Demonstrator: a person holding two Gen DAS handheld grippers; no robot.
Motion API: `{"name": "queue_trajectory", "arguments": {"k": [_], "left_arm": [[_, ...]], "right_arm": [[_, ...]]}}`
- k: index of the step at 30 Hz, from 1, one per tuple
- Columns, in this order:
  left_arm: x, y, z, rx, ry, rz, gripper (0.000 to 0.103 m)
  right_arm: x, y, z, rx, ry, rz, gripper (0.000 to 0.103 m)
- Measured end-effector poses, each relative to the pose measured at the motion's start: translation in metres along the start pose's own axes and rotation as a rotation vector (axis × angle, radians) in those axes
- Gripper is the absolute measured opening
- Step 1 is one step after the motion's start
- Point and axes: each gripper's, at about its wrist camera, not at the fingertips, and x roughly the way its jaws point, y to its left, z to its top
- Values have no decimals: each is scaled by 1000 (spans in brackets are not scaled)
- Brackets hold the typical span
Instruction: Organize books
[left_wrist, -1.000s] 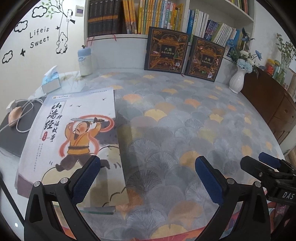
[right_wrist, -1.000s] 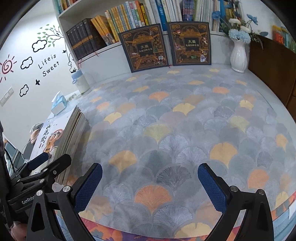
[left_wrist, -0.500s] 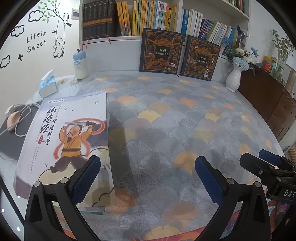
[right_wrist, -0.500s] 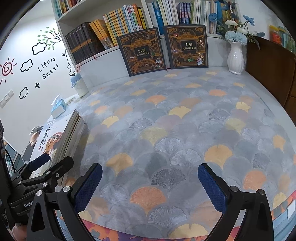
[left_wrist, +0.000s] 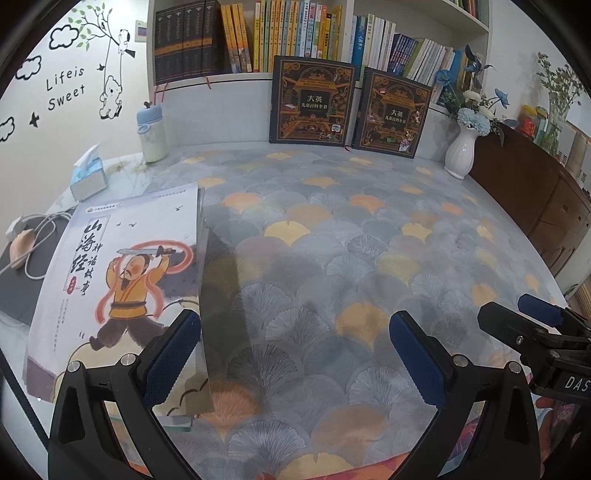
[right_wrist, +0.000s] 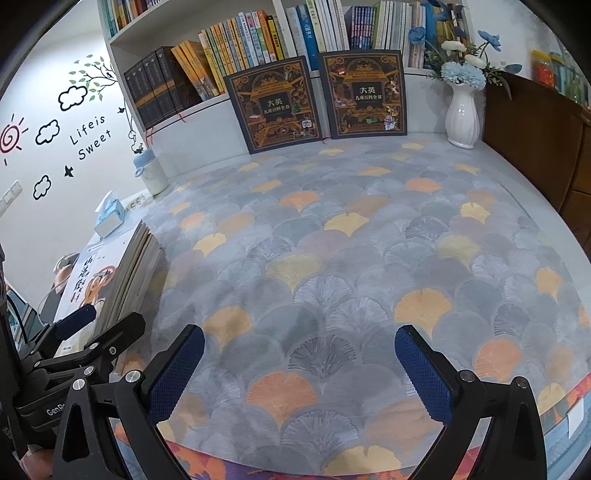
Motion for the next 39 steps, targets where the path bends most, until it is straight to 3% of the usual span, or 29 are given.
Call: {"name": "queue_trajectory", "arguments": {"k": [23, 39], "left_arm": [[3, -9, 2, -3, -14, -13, 102], [-10, -16, 4, 19, -108, 45, 102]], "right_arm": [[3, -3, -2, 10, 15, -10, 103], [2, -5, -3, 8, 24, -28, 103]]}}
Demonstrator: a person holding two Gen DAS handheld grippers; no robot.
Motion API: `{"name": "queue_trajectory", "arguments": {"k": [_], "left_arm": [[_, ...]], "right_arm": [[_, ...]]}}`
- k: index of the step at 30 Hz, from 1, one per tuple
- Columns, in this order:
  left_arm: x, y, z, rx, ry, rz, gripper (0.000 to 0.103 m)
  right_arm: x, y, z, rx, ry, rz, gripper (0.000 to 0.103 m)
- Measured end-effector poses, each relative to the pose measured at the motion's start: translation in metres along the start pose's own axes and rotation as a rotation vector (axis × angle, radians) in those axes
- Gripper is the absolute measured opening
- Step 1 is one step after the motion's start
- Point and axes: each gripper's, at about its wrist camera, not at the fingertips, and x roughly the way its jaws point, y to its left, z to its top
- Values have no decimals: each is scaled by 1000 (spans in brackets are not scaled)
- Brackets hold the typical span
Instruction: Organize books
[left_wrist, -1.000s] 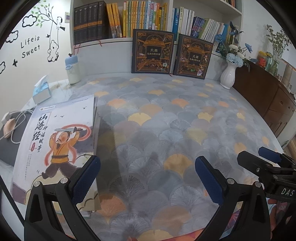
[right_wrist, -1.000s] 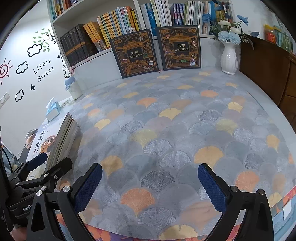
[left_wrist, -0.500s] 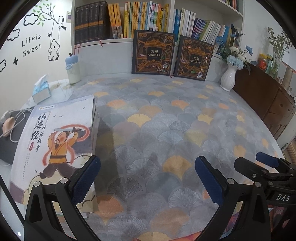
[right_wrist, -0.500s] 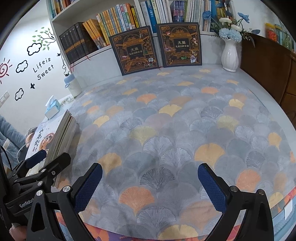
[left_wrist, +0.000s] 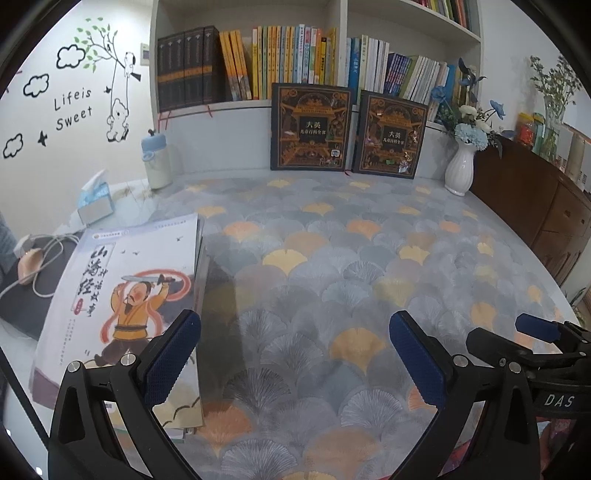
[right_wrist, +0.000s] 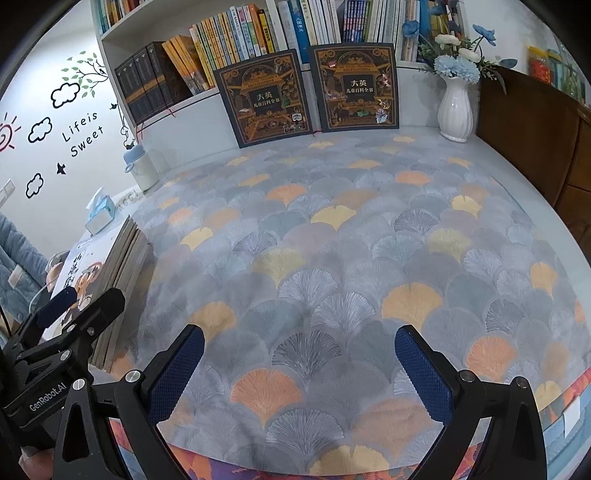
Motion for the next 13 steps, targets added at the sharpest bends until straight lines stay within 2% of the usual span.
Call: {"name": "queue_trajectory", "arguments": {"k": [13], "left_arm": [[-3, -19, -6, 11, -4, 50, 102]], "right_arm": [[-5, -7, -8, 13, 6, 13, 103]]}}
